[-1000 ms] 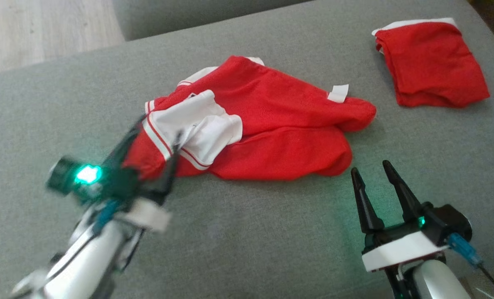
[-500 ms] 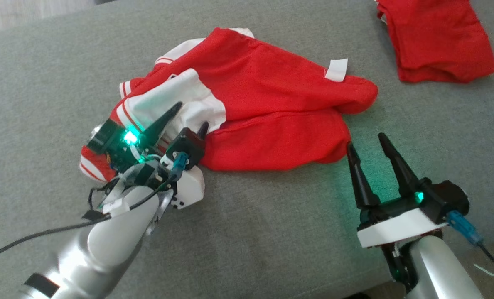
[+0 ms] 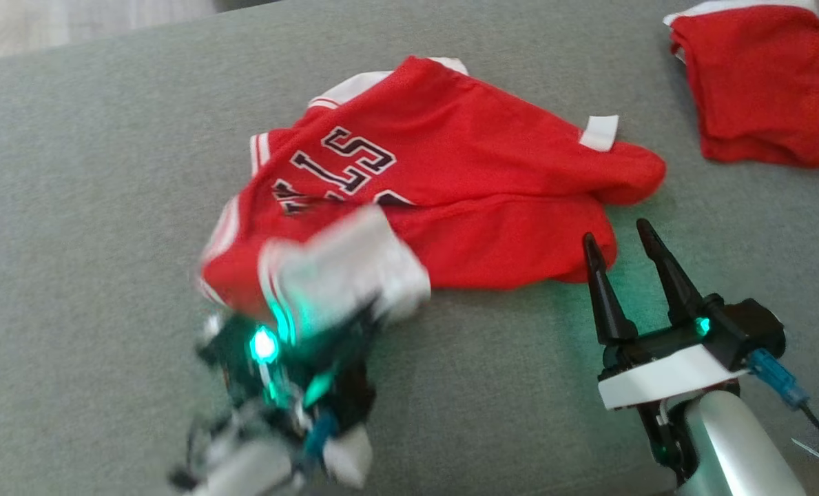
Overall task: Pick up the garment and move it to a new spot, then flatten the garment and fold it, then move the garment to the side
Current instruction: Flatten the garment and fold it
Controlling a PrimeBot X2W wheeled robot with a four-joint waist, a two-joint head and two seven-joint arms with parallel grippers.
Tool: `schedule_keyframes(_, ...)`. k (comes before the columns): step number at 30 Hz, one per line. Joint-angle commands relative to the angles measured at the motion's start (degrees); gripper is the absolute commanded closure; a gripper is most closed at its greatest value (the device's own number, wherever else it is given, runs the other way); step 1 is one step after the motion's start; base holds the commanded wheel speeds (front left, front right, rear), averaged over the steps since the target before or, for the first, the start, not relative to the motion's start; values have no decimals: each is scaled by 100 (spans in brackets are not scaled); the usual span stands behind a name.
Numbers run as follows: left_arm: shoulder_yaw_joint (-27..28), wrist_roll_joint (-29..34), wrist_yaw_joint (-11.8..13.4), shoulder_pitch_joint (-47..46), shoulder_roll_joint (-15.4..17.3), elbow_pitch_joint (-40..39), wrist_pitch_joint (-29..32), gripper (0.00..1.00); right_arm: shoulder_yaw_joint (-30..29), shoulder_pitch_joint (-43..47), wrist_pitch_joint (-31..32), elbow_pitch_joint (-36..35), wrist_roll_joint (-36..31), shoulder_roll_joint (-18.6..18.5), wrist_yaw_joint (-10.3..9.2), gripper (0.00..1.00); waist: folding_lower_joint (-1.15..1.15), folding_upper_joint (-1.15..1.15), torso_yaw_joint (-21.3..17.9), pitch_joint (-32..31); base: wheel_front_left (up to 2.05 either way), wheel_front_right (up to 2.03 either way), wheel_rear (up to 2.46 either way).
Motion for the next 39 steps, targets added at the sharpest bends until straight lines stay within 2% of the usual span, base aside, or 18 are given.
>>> schedule_keyframes(1, 128, -112, 41, 59, 118, -297, 51, 0, 89, -52, -22, -183, -16, -54, 39, 0, 1, 0, 66, -6, 0, 0, 0)
schedule_keyframes(5, 10, -174, 116, 383, 143, -671, 238, 0, 77, -46, -22, -173, -20, -79, 39, 0, 1, 0, 146, 3, 0, 0, 0)
schedule_keyframes(13, -78, 59, 124, 118, 106, -1320, 446, 0, 116, -75, -22, -168, -17, -106, 39, 0, 1, 0, 211, -7, 0, 0, 0)
schedule_keyframes(20, -125, -127, -186, -101, 120, -652, 1028, 0, 239, -147, -22, -145, 27, -78, 39, 0, 1, 0, 85, 17, 0, 0, 0)
schedule_keyframes(27, -78, -126, -90, -200, 99, -380, 1085, 0, 199, -133, -22, -165, 39, -72, 39, 0, 1, 0, -14, 85, 0, 0, 0)
schedule_keyframes(28, -74, -124, -76, -210, 98, -361, 1083, 12, 196, -131, -22, -167, 40, -71, 39, 0, 1, 0, -16, 94, 0, 0, 0)
schedule_keyframes(32, -64, -149, -51, -256, 65, -346, 1043, 98, 180, -122, -22, -169, 33, -56, 39, 0, 1, 0, 7, 112, 0, 0, 0)
schedule_keyframes(36, -49, -184, -17, -283, 23, -478, 884, 100, 159, -109, -22, -156, 24, -67, 39, 0, 1, 0, 96, 76, 0, 0, 0)
schedule_keyframes(39, 79, -304, 123, -221, -35, -762, 568, 100, 125, -36, -22, -100, 17, -107, 39, 0, 1, 0, 207, 4, 0, 0, 0)
